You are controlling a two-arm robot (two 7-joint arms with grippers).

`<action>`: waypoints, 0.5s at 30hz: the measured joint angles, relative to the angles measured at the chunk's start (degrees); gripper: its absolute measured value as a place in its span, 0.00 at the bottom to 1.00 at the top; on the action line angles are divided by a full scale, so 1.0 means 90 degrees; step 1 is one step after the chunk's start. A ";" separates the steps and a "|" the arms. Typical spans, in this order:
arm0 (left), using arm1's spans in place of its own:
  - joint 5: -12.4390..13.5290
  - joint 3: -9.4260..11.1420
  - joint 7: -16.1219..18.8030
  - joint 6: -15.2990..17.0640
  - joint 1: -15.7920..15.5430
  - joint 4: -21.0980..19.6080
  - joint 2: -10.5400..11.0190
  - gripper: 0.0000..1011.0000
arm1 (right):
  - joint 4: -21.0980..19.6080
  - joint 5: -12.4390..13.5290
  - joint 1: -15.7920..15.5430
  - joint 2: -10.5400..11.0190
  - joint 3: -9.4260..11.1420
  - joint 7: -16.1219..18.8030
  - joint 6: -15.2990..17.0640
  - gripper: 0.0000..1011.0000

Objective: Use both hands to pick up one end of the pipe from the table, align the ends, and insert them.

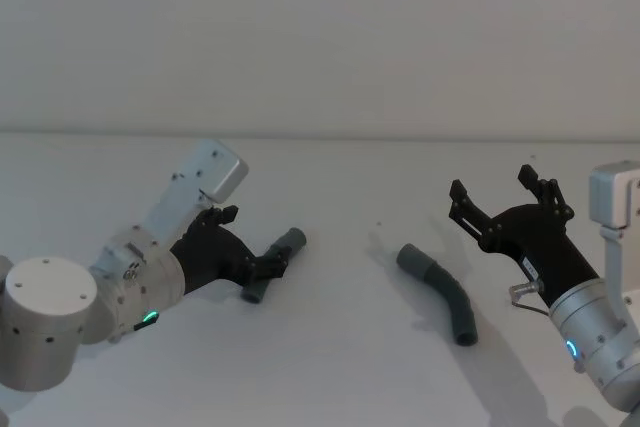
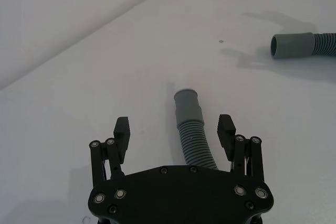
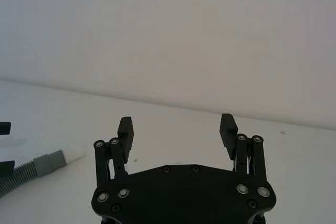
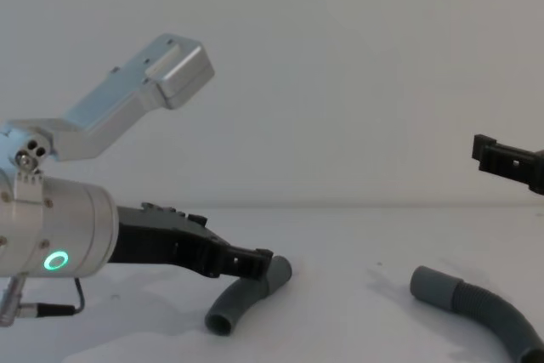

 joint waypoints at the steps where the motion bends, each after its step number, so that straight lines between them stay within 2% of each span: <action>1: 0.0003 0.0005 -0.0012 0.0000 -0.0012 0.0023 -0.0009 0.99 | 0.0000 0.0000 0.0000 0.0000 0.0000 0.0000 0.0000 0.99; 15: 0.0071 0.0107 -0.0282 -0.0017 -0.0287 0.0474 -0.0176 0.99 | 0.0000 0.0000 0.0000 0.0000 0.0000 0.0000 0.0000 0.99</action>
